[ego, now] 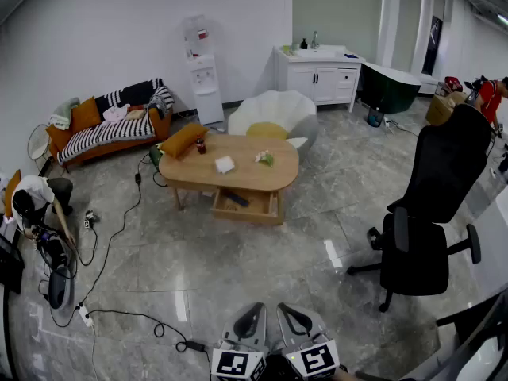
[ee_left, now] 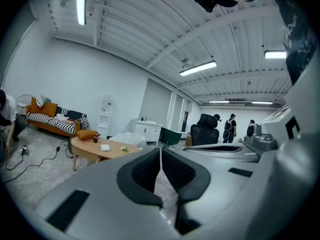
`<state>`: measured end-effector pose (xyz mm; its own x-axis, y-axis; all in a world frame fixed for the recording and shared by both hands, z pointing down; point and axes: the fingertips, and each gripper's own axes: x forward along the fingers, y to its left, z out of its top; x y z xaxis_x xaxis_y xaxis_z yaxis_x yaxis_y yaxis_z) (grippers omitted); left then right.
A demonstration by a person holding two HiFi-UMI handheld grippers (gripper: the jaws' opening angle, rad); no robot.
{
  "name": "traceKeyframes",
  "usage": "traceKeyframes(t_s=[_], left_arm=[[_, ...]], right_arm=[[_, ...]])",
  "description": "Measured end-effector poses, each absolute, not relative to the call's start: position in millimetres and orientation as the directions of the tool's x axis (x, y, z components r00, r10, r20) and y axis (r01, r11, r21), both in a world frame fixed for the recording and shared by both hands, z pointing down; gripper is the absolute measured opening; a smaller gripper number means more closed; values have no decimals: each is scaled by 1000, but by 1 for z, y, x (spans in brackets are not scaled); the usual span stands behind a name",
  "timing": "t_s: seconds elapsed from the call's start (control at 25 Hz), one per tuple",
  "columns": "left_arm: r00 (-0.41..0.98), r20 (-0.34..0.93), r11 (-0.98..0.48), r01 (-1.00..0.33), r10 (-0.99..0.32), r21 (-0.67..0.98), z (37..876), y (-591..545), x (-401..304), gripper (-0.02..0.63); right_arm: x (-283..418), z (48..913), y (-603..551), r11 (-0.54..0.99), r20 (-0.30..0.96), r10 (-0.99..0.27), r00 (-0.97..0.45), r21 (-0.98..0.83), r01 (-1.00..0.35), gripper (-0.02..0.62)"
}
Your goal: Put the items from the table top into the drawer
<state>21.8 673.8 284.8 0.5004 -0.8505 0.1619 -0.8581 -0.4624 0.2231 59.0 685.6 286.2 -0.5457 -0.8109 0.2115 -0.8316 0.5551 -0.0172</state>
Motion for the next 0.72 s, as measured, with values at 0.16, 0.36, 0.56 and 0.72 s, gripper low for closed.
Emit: traceKeyframes(t_s=[0.16, 0.36, 0.56, 0.72], left_arm=[[499, 163, -459, -858, -851, 230, 285, 675, 19, 20], [512, 162, -478, -854, -844, 207, 285, 676, 21, 20], [492, 160, -454, -862, -856, 225, 288, 669, 19, 20], [500, 158, -464, -858, -851, 220, 290, 655, 23, 20]], right_arm=[[57, 285, 687, 555, 203, -813, -545, -14, -832, 3], [56, 286, 686, 555, 198, -812, -549, -30, -831, 3], [57, 285, 680, 562, 179, -810, -558, -34, -827, 5], [63, 287, 666, 551, 185, -816, -547, -35, -834, 5]])
